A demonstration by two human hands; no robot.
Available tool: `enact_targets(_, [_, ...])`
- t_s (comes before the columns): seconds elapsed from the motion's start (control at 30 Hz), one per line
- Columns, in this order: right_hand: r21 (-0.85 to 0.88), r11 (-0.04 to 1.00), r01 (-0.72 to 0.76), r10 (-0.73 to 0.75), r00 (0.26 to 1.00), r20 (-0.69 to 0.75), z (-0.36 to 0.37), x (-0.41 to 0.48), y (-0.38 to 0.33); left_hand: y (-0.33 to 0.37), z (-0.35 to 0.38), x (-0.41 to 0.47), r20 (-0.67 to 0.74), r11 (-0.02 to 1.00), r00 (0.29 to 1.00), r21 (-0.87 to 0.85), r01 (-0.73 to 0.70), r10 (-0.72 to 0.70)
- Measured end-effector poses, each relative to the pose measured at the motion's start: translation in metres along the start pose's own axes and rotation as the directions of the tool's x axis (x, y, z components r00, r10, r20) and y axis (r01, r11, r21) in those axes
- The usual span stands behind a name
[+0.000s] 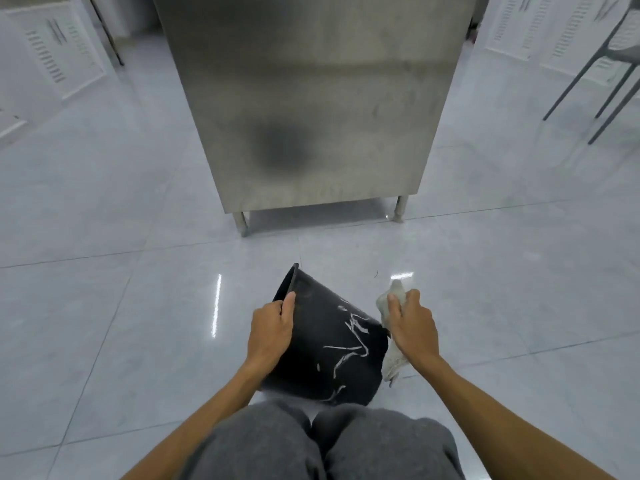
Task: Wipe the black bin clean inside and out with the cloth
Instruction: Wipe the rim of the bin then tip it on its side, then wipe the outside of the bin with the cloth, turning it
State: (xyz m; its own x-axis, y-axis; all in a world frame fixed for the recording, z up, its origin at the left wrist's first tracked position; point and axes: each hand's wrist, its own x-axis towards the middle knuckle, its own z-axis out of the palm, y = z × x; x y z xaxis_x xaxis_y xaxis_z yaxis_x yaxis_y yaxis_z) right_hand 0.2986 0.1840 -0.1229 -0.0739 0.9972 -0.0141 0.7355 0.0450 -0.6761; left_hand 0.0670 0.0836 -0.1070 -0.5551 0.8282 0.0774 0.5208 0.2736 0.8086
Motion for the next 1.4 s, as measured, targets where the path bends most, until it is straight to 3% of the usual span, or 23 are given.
enact_targets(0.13, [-0.001,0.999,0.048,-0.048,0.999,0.026,0.021,-0.009,-0.008,-0.012,0.013,-0.007,0.012,0.995,0.997,-0.063,0.071,-0.071])
enact_targets(0.37, [-0.053,0.982,0.181,-0.176,0.981,0.078,0.056,-0.026,-0.035,-0.017,0.018,-0.009,0.003,0.99,0.998,-0.124,0.06,-0.06])
enact_targets(0.5, [-0.051,0.982,0.182,-0.179,0.982,0.063,0.069,-0.038,-0.045,-0.032,0.015,-0.009,0.004,0.98,0.995,-0.174,0.1,-0.101])
enact_targets(0.73, [-0.146,0.967,0.21,-0.206,0.978,0.047,0.084,-0.055,-0.062,-0.041,0.013,-0.013,-0.006,0.978,0.991,-0.162,0.132,-0.135])
enact_targets(0.83, [-0.077,0.961,0.267,-0.262,0.963,0.064,0.091,-0.06,-0.066,-0.046,0.011,-0.014,-0.027,0.978,0.988,-0.153,0.143,-0.149])
enact_targets(0.9, [0.055,0.959,0.279,-0.281,0.959,0.032,0.088,-0.057,-0.062,-0.047,0.01,-0.014,-0.019,0.978,0.988,-0.146,0.152,-0.156])
enact_targets(1.0, [0.156,0.967,0.199,-0.183,0.977,-0.11,0.077,-0.043,-0.042,-0.049,0.008,-0.013,-0.005,0.979,0.99,-0.145,0.14,-0.143])
enact_targets(1.2, [0.063,0.979,0.195,-0.183,0.971,-0.156,0.067,-0.026,0.006,-0.054,0.009,-0.01,-0.003,0.98,0.99,-0.141,0.14,-0.141])
enact_targets(1.27, [0.034,0.964,0.262,-0.257,0.96,-0.109,0.071,-0.029,0.009,-0.054,0.01,-0.008,0.0,0.98,0.989,-0.137,0.146,-0.148])
enact_targets(1.4, [-0.057,0.932,0.358,-0.35,0.929,0.122,0.088,-0.034,-0.002,-0.053,0.012,-0.007,-0.004,0.978,0.987,-0.138,0.159,-0.161])
